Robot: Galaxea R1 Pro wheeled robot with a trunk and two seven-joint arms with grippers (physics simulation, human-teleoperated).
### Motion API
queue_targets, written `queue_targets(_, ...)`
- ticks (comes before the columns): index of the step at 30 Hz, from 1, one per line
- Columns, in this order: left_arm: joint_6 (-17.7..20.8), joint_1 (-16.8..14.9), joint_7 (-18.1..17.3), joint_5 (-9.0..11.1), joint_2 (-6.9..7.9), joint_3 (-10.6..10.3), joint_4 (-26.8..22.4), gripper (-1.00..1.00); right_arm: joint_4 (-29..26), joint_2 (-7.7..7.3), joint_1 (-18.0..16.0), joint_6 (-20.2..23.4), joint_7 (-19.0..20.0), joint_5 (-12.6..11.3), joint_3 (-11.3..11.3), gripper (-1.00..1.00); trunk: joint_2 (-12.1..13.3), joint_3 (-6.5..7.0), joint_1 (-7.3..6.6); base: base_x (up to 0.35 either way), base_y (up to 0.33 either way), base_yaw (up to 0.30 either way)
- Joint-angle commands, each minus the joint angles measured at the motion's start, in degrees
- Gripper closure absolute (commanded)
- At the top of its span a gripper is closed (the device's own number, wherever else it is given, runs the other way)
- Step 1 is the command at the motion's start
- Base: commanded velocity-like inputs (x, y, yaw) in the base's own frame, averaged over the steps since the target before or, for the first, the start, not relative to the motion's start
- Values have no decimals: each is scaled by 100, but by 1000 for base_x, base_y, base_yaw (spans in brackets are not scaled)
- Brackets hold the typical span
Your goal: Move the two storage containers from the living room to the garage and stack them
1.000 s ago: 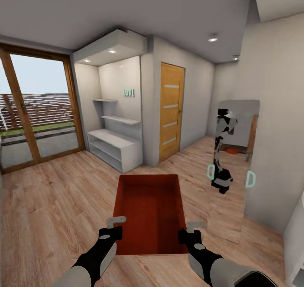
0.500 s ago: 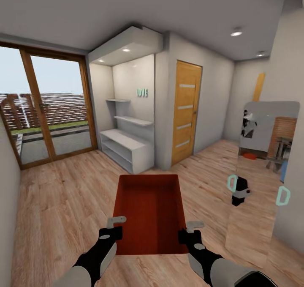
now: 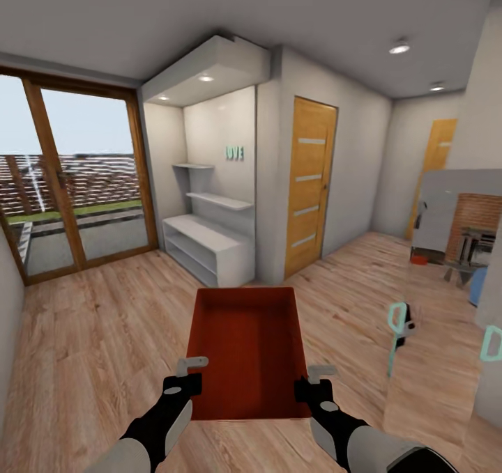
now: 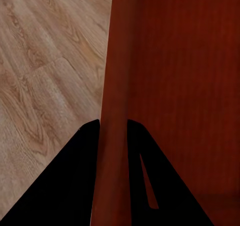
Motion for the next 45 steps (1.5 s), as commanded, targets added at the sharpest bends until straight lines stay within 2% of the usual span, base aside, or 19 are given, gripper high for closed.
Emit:
queue_targets(1,37,-6,76,60,264,56,-20,100,-15,4,-3,11,-3,76,-203,100,-8,-10,5,322,0,0)
queue_targets(9,37,-6,76,60,264,56,-20,100,-15,-1,-3,11,2,76,-204,100,-8,-10,5,322,0,-63)
queue_targets(30,37,-6,76,60,264,56,-14,100,-15,-2,-3,11,1,76,-207,100,-8,-10,5,322,5,-255)
queue_targets(45,50,-6,76,60,272,56,-12,100,-15,-2,-3,11,1,76,-207,100,-8,-10,5,314,161,-261)
